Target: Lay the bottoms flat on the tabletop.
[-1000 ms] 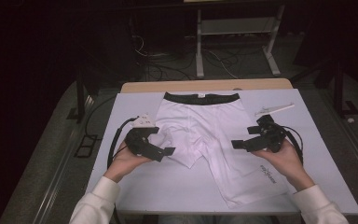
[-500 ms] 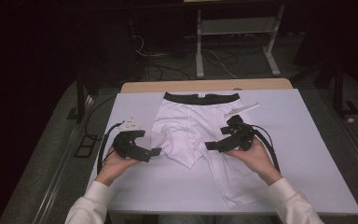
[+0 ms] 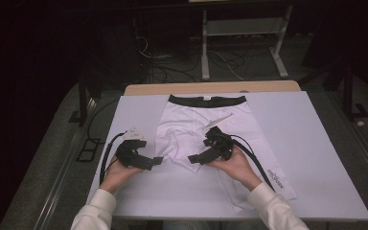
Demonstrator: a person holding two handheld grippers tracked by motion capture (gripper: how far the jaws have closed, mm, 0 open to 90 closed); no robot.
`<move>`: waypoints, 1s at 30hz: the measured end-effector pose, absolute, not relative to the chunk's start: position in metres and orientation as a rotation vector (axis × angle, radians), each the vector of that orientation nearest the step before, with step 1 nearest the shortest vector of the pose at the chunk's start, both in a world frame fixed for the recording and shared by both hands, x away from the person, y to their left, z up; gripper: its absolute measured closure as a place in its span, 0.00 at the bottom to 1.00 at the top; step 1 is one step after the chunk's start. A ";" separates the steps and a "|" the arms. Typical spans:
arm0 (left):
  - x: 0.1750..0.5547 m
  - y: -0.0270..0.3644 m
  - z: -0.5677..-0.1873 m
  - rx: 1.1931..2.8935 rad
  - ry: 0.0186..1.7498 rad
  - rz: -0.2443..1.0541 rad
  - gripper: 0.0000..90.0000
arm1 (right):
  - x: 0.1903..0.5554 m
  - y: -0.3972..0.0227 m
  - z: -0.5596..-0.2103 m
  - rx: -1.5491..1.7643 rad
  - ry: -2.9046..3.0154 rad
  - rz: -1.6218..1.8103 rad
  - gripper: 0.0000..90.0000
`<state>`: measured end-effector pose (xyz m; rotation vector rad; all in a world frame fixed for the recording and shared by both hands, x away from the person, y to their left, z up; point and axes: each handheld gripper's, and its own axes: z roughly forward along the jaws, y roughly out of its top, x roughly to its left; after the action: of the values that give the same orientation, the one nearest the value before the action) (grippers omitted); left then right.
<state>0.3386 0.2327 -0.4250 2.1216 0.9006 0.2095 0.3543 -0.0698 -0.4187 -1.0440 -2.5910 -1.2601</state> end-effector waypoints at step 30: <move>0.341 0.212 -0.449 2.283 0.858 0.259 0.66 | 0.343 -0.018 -0.452 -0.999 -2.817 -1.144 0.59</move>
<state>0.3410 0.2120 -0.4488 2.2835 0.8577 0.2594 0.3430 -0.0182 -0.4518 -0.9992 -2.8172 -1.1440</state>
